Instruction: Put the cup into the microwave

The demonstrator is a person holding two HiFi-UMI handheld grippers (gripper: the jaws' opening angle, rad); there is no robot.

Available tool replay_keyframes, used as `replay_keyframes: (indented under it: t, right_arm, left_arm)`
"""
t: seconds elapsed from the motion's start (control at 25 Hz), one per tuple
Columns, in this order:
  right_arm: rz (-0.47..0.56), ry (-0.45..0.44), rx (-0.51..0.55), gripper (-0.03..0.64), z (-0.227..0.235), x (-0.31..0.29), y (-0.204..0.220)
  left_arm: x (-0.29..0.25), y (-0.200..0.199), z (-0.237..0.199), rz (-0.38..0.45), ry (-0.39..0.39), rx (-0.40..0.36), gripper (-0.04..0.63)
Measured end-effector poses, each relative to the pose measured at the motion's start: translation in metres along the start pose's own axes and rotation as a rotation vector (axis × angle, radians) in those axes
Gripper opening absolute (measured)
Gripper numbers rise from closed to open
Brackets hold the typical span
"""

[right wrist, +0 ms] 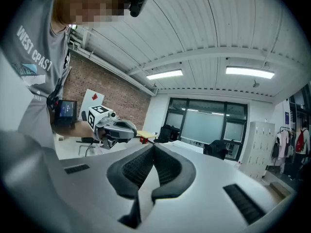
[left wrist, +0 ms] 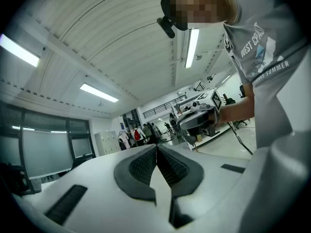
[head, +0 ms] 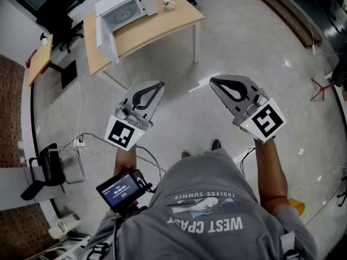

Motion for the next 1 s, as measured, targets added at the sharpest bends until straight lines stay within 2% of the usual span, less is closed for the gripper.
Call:
replay_keyframes:
  t: [0.44,0.64,1.0]
  right_arm:
    - [0.023,-0.01,-0.018,0.018,0.022,0.007,0.013]
    - [0.06,-0.031,-0.069,0.02,0.079,0.029,0.028]
    - [0.076,-0.06,-0.075,0.02,0.145,0.059,0.055]
  left_arm:
    - [-0.022,0.004,0.001,-0.024,-0.019,-0.005,0.021]
    - [-0.081,-0.001,0.001,-0.047,-0.033,0.0,0.021]
    - [-0.154,0.002,0.009,-0.041,-0.079,0.007,0.021]
Point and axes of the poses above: the fingertips, and each gripper's own axes: x backward along the fingers, z to its right, y out of its underside, the point moved 6 cm from there along x, backward along the fingers, and after that the axes turned 2 degrees about y, right-handed, at the moved point
